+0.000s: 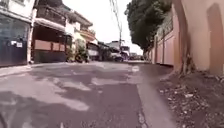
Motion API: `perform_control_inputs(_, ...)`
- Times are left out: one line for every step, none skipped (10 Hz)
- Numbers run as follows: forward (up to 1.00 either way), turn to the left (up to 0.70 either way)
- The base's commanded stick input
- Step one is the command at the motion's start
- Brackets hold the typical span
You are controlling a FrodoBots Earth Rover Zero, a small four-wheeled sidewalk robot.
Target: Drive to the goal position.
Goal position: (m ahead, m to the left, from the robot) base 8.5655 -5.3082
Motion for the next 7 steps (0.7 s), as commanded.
perform_control_inputs(0.70, 0.00)
perform_control_inputs(0.70, 0.00)
perform_control_inputs(0.70, 0.00)
perform_control_inputs(0.70, 0.00)
perform_control_inputs(0.70, 0.00)
perform_control_inputs(0.70, 0.00)
perform_control_inputs(0.70, 0.00)
